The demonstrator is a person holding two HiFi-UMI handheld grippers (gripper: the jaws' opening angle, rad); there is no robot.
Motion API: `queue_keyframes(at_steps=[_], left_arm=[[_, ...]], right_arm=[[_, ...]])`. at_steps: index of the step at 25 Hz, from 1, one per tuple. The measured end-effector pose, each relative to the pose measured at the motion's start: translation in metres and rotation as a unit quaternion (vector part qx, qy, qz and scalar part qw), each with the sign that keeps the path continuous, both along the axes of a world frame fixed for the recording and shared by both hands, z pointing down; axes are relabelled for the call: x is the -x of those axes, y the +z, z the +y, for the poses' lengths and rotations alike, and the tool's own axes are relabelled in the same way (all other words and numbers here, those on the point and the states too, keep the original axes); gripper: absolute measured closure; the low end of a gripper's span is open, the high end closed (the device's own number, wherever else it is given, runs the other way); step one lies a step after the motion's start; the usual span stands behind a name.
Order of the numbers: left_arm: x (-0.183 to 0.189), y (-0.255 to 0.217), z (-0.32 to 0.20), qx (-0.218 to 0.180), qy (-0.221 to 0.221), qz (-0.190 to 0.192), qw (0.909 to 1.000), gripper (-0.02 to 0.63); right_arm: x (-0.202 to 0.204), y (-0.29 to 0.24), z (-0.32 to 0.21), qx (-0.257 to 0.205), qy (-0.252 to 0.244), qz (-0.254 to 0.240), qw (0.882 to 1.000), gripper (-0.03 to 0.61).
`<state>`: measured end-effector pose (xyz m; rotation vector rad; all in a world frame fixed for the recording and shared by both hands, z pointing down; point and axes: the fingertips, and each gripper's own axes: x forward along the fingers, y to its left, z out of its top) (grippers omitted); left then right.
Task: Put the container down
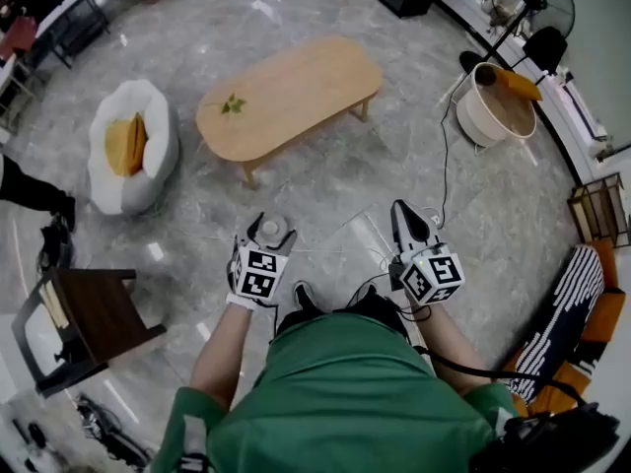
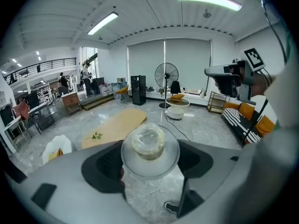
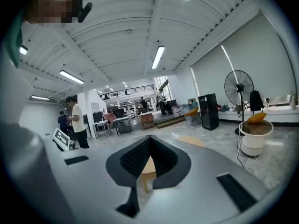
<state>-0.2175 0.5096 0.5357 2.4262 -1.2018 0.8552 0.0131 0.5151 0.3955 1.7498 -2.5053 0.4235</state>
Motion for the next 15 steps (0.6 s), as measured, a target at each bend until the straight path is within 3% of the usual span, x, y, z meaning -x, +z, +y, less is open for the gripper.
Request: queue_keyframes(at_steps=[7,15], left_arm=[[0.016,0.008,-0.013,0.01,-0.008,0.015,0.9998,0.268],[-0.012,0.005,-0.045,-0.001,-0.008,0.018,0.9998,0.268]], right_arm=[[0.015,-0.005,-0.005,-0.004,0.003,0.011,1.0,0.565],[-0.001,0.012,-0.046,0.006,-0.009,-0.009,1.0,0.565]])
